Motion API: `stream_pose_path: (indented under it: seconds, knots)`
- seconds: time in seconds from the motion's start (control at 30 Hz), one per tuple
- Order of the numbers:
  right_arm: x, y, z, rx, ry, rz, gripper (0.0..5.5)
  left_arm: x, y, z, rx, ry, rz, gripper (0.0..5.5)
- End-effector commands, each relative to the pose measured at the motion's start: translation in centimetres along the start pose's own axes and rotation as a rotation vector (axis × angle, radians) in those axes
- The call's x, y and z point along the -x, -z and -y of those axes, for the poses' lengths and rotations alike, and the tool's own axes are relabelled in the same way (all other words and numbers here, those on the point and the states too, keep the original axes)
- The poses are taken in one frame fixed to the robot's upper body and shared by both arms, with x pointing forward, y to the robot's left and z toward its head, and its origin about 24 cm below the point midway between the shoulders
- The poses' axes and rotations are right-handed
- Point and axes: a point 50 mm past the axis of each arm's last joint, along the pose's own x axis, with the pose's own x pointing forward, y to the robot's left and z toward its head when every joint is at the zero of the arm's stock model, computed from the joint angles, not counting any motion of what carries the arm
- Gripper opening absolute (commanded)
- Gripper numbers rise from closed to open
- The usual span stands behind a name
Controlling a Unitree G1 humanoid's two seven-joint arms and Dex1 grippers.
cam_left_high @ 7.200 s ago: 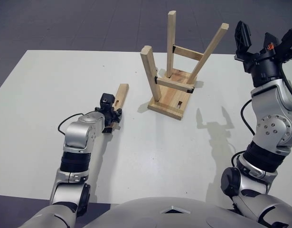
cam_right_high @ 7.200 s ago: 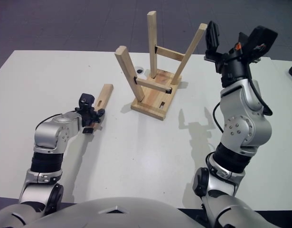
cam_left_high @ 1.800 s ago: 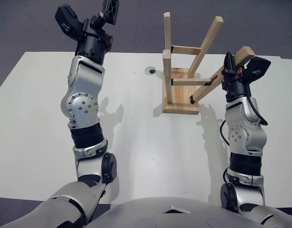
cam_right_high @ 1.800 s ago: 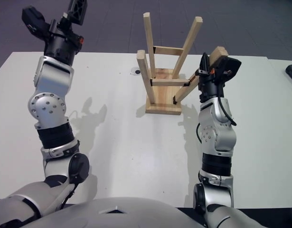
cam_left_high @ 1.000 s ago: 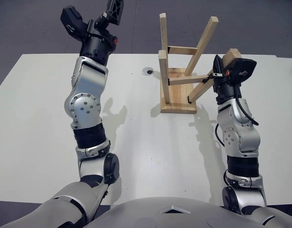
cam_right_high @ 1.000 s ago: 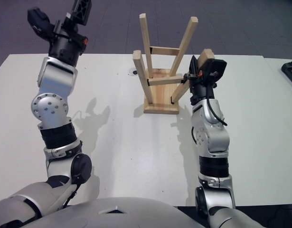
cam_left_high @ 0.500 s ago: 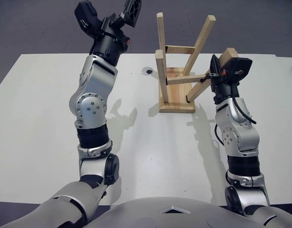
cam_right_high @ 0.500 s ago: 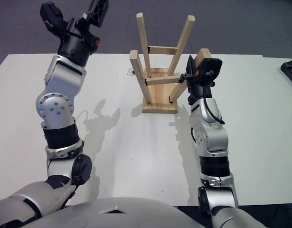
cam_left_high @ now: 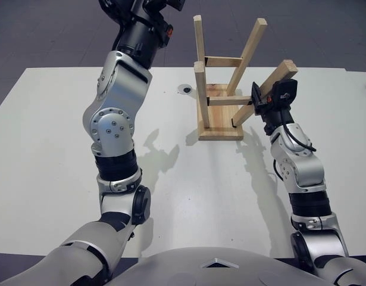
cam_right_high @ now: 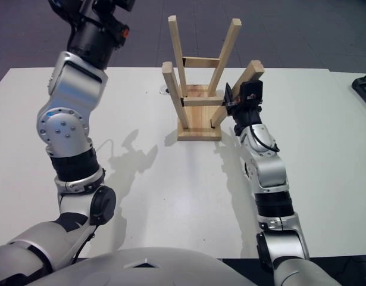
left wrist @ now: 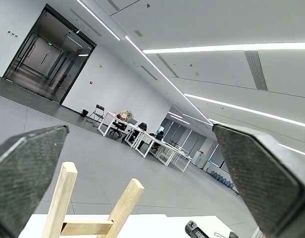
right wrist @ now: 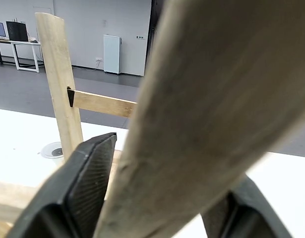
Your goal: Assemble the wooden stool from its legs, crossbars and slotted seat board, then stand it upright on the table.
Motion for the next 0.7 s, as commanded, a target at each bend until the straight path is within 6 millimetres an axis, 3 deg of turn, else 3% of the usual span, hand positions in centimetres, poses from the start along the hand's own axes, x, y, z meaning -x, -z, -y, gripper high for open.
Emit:
stream_pose_path:
  seconds: [0.03,0.17,0.37,0.53,0.7]
  knots:
    - [4.4,11.1,-1.5,-0.025,-0.067,-0.56,3.13,-0.2,-0.6,0.8,0.012,0.037,0.006,5.4]
    - [2.4,4.3,0.3,-0.143,-0.054,-0.194,3.64,-0.2,-0.3,-0.3,0.036,-0.02,0.02,5.4]
    - [1.8,-4.4,3.2,-0.245,-0.102,0.174,4.58,0.1,0.2,-2.3,0.006,-0.115,0.025,5.4]
    - [2.1,-8.2,5.0,-0.419,-0.091,0.362,5.35,0.3,0.4,-3.6,0.009,-0.187,0.038,5.4]
    - [0.8,-13.8,5.7,-0.508,-0.091,0.565,5.38,0.6,0.4,-4.7,-0.015,-0.282,0.057,5.4]
